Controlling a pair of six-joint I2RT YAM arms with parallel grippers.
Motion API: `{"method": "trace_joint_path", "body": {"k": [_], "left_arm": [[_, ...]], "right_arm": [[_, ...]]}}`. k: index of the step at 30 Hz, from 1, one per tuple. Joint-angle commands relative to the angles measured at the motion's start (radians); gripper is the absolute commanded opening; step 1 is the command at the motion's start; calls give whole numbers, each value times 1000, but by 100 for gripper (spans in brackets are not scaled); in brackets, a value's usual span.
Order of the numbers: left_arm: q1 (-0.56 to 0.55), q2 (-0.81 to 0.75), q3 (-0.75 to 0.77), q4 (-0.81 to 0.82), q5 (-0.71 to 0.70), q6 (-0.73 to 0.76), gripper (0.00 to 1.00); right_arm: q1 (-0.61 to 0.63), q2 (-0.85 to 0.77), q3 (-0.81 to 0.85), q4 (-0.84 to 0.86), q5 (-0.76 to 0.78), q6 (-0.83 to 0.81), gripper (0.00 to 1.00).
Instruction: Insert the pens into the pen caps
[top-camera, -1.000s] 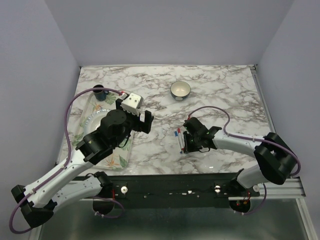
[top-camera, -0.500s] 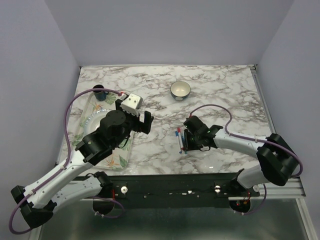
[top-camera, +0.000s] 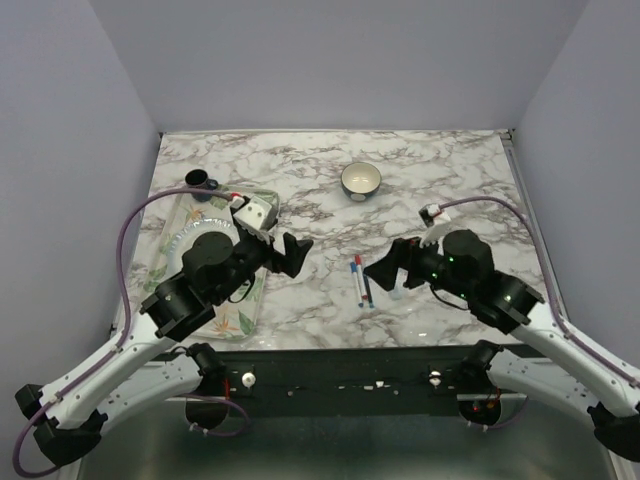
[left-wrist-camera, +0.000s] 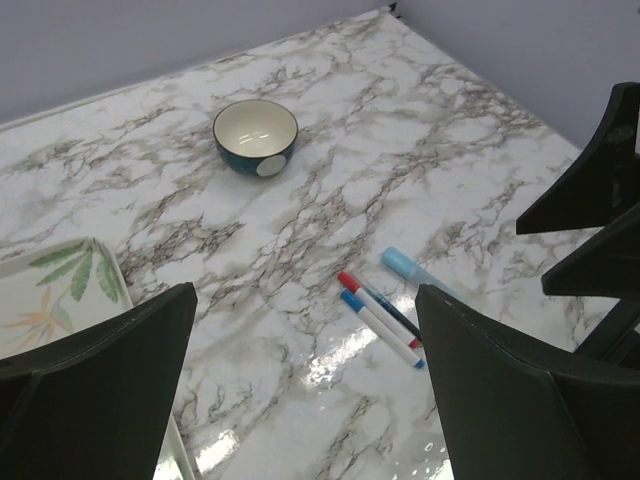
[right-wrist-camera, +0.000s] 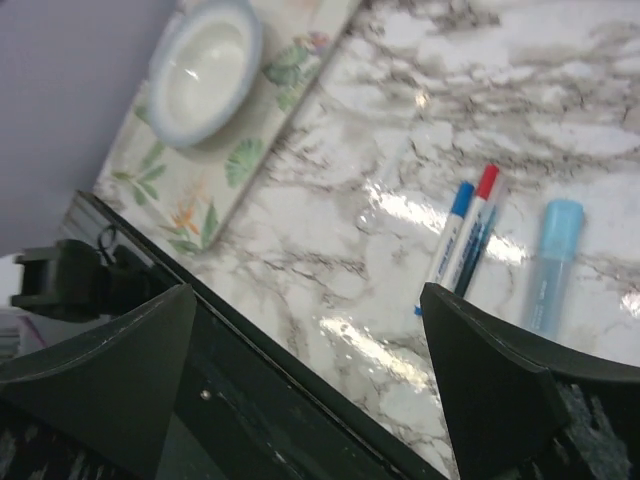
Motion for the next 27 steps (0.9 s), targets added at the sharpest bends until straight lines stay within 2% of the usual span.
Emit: {"method": "trace_joint_path", "body": {"k": [1,10,18,27], "left_arm": [[2,-94,-55,113,79,5,99],[2,-152,-94,161,68,46,99],[2,-154,-92,158,91,63,99],[2,-145,-85,145,120,68,99]], "right_arm": [[-1,-165,48,51,47,-25,100],[-2,-348,129,-40,271,25,100],[-1,-399,179,-61,299,22,100],[-1,-348,197,-90,294,21,100]]}}
